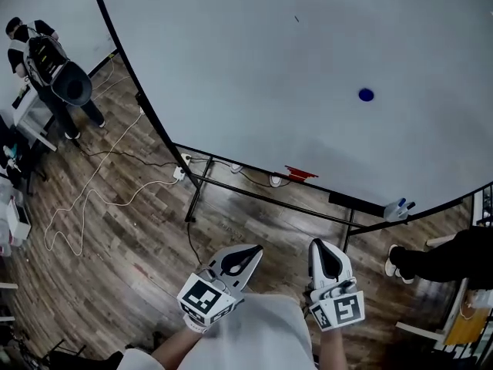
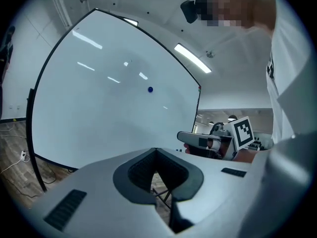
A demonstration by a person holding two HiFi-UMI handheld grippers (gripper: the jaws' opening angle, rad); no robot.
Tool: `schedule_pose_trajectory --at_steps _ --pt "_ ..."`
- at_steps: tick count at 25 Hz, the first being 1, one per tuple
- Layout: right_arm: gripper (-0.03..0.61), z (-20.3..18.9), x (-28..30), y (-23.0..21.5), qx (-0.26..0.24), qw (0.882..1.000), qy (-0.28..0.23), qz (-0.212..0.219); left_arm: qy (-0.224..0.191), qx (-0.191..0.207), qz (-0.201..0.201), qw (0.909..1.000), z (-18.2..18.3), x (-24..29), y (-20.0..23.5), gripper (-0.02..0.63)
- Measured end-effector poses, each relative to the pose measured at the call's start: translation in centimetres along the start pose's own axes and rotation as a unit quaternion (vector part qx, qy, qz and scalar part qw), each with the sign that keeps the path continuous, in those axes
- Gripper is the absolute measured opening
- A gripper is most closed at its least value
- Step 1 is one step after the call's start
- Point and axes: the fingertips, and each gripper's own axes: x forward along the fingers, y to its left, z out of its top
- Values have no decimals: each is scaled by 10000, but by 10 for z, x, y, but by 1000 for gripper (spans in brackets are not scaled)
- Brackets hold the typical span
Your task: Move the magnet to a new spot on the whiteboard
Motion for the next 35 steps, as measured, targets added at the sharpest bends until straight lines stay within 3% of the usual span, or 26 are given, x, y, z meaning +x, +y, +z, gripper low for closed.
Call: schedule_pose_trajectory --at_steps 7,22,26,29,35 --pt "11 19 26 -7 -416 9987 -104 274 -170 48 258 9995 24 25 22 6" --pt "11 49 45 -43 -301 9981 -302 446 -187 218 582 9979 58 58 22 6" --pt "13 74 53 -55 -557 9965 -498 382 -209 324 484 9981 69 68 22 6" --pt "63 98 60 -59 -816 9941 -641 314 -124 516 377 9979 77 78 24 6" --pt "99 130 79 -74 -1283 9882 -825 -134 -302 629 222 9973 100 93 24 6"
